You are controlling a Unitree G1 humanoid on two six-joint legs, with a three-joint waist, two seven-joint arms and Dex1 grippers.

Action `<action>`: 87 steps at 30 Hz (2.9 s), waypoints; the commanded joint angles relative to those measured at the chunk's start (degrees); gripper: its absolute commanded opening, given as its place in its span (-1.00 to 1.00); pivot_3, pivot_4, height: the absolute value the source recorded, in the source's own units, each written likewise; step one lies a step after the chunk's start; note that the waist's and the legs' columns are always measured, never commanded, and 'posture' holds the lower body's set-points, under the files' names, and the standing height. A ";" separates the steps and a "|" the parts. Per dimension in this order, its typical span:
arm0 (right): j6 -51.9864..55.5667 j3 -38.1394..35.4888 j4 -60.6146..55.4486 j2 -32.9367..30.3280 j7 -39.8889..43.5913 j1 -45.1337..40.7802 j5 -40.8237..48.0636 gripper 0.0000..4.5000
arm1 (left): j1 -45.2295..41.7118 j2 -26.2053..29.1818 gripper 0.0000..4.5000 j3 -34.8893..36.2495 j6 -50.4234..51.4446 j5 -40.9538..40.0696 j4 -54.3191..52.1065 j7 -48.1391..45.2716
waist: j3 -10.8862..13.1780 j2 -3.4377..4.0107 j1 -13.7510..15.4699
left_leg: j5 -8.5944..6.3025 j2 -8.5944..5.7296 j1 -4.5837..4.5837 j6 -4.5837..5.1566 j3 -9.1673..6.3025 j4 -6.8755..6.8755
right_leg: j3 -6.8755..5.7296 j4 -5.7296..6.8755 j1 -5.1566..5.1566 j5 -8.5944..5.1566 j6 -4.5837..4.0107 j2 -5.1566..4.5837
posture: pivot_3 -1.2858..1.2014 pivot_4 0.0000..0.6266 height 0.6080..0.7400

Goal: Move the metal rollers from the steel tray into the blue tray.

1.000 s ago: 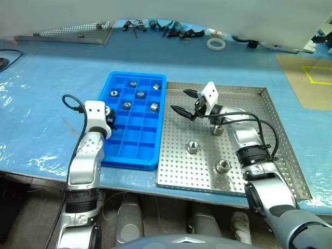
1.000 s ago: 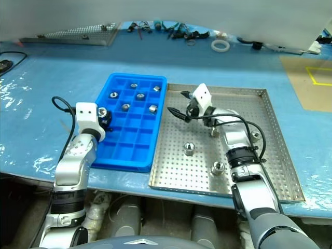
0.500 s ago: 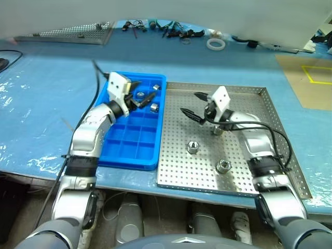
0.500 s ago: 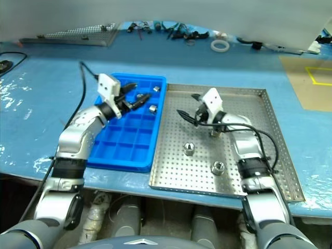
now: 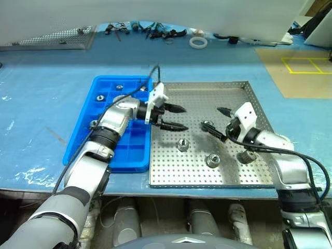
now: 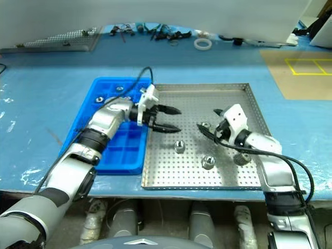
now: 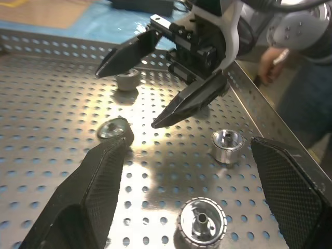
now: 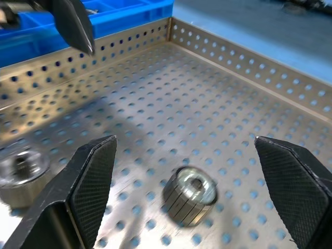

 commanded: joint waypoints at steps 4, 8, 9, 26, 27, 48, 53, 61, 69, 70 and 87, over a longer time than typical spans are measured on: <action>3.13 -1.33 -7.41 -1.42 -0.66 2.20 2.73 1.00 | -1.78 -0.46 0.79 -2.90 -8.18 6.12 4.98 -2.20 | 0.00 0.00 -0.52 | -0.03 -0.01 0.20 0.05 0.10 0.06 | 0.07 0.00 0.17 0.00 0.00 -0.04 | -0.24 -0.52 1.00; 3.41 -2.03 -8.19 -1.33 -2.41 2.88 2.76 1.00 | -1.39 -1.29 0.79 -4.77 -11.74 9.68 7.77 -2.57 | -0.01 -0.01 -0.57 | -0.04 -0.03 0.28 0.06 0.15 0.07 | 0.11 -0.01 0.22 0.00 0.01 -0.08 | -0.26 -0.52 1.00; 3.43 -2.06 -8.31 -1.41 -2.69 3.07 2.82 1.00 | -1.18 -1.58 0.79 -5.06 -12.25 10.16 7.99 -2.81 | -0.03 -0.01 -0.59 | -0.04 -0.03 0.29 0.06 0.15 0.06 | 0.11 -0.01 0.22 0.00 0.01 -0.08 | -0.26 -0.52 1.00; 1.04 -0.76 -6.20 -0.51 -5.76 1.71 2.24 1.00 | -2.76 -4.92 -0.23 -3.85 -19.72 16.68 14.63 10.11 | -0.06 0.00 -0.79 | -0.08 -0.02 0.37 0.13 0.24 0.02 | 0.11 -0.12 0.27 -0.01 0.02 -0.10 | -0.24 -0.52 1.00; 0.73 -0.46 -5.52 -0.29 -5.55 1.10 2.37 1.00 | -2.66 -4.85 -0.23 -1.92 -18.03 15.07 13.45 11.35 | -0.06 0.00 -0.81 | -0.08 -0.02 0.37 0.13 0.24 0.02 | 0.11 -0.12 0.27 -0.01 0.02 -0.10 | -0.22 -0.52 1.00; -18.14 12.93 39.78 13.86 14.67 -31.28 -2.91 1.00 | 38.49 -4.12 -0.23 17.53 6.57 10.83 -58.89 60.61 | -0.04 -0.02 6.21 | -0.09 0.38 -0.39 0.18 0.01 0.23 | -0.63 -0.11 0.03 0.00 -0.06 -0.06 | 0.32 -0.52 1.00; -22.40 13.74 47.48 15.91 17.52 -35.62 -4.96 1.00 | 47.04 -3.84 -0.23 18.90 11.60 12.77 -67.74 66.86 | -0.04 -0.02 7.78 | -0.09 0.48 -0.50 0.15 -0.15 0.29 | -0.84 -0.09 0.04 0.00 -0.06 -0.02 | 0.38 -0.52 1.00; -27.15 13.51 56.08 18.95 20.68 -39.54 -6.46 1.00 | 56.48 -5.29 -0.23 19.49 18.91 17.14 -74.99 75.85 | -0.04 -0.01 10.31 | 0.03 0.82 -0.60 -0.06 -0.37 0.26 | -1.48 -0.03 0.11 -0.02 -0.16 0.05 | 0.44 -0.52 1.00; -30.16 13.09 60.29 20.27 20.55 -40.94 -7.79 1.00 | 61.01 -7.86 -0.23 18.05 22.20 18.34 -77.48 80.45 | -0.07 0.03 12.30 | 0.04 0.80 -0.63 -0.08 -0.48 0.27 | -1.51 -0.04 0.13 -0.02 -0.17 0.07 | 0.46 -0.52 1.00; -30.63 12.94 60.85 20.37 20.25 -41.12 -7.93 1.00 | 62.13 -8.38 -0.23 17.48 22.52 18.74 -78.04 81.20 | -0.07 0.04 12.35 | 0.04 0.80 -0.63 -0.09 -0.48 0.27 | -1.51 -0.04 0.13 -0.02 -0.17 0.07 | 0.46 -0.52 1.00; -20.65 3.52 44.30 14.59 13.36 -35.16 -2.04 1.00 | 36.42 -0.81 0.79 12.99 10.67 0.47 -57.06 53.34 | -0.12 0.31 13.20 | 0.32 0.84 -0.59 -0.51 -0.85 0.31 | -1.47 0.19 0.12 0.12 -0.38 0.37 | 0.20 -0.52 1.00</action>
